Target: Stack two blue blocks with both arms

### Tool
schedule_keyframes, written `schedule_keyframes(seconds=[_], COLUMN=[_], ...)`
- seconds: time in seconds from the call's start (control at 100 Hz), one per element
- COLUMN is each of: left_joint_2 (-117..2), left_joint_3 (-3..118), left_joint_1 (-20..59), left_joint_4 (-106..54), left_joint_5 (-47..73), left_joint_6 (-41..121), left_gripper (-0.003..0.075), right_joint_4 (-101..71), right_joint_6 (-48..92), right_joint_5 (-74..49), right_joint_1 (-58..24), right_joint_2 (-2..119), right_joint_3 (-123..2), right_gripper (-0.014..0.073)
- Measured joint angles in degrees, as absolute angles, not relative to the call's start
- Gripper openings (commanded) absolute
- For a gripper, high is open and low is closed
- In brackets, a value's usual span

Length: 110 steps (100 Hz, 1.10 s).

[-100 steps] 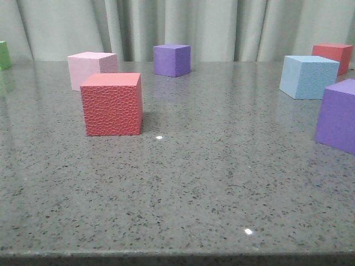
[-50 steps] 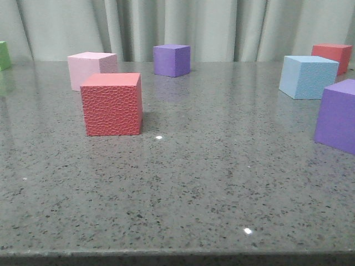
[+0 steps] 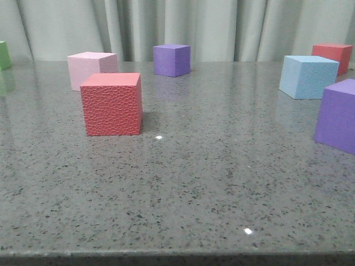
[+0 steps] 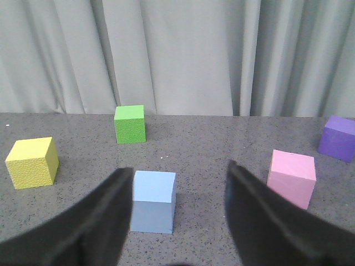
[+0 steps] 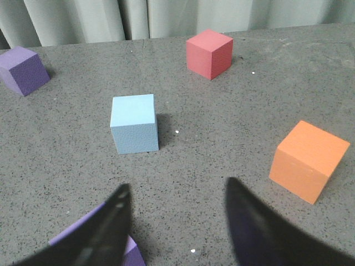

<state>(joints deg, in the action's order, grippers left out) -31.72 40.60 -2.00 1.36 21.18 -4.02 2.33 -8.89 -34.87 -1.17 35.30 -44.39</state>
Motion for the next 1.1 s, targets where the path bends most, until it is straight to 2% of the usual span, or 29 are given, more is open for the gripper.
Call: schedule_keyframes(seconds=[0.04,0.11,0.68,0.85,1.1], left_joint_2=[-31.7,-31.7,-32.5,-32.6,-32.6], left_joint_3=[40.7,40.9,41.1,41.1,41.1], left_joint_1=[-2.0,-2.0,-2.0,-2.0,-2.0], left_joint_4=[1.4,1.4,1.4,1.4,1.4], left_joint_5=[21.2,21.3,22.0,22.5,22.7], left_joint_6=[-4.0,-4.0,-4.0,-4.0,-4.0], left_gripper=[0.0638,0.0666,0.0662,0.0662,0.0662], right_joint_4=[2.3,2.2,1.2,-0.3,-1.6], right_joint_6=[-8.9,-8.9,-8.7,-8.6,-8.6], right_joint_5=[-35.0,-35.9,-37.9,-43.1,-52.0], right_joint_1=[-1.2,-1.2,-1.2,-1.2,-1.2], right_joint_2=[35.8,36.4,38.6,45.3,62.1], right_joint_3=[-44.8,-45.2,-47.6,-55.2,-69.9], right_gripper=[0.0622,0.0596,0.0596,0.0596,0.0587])
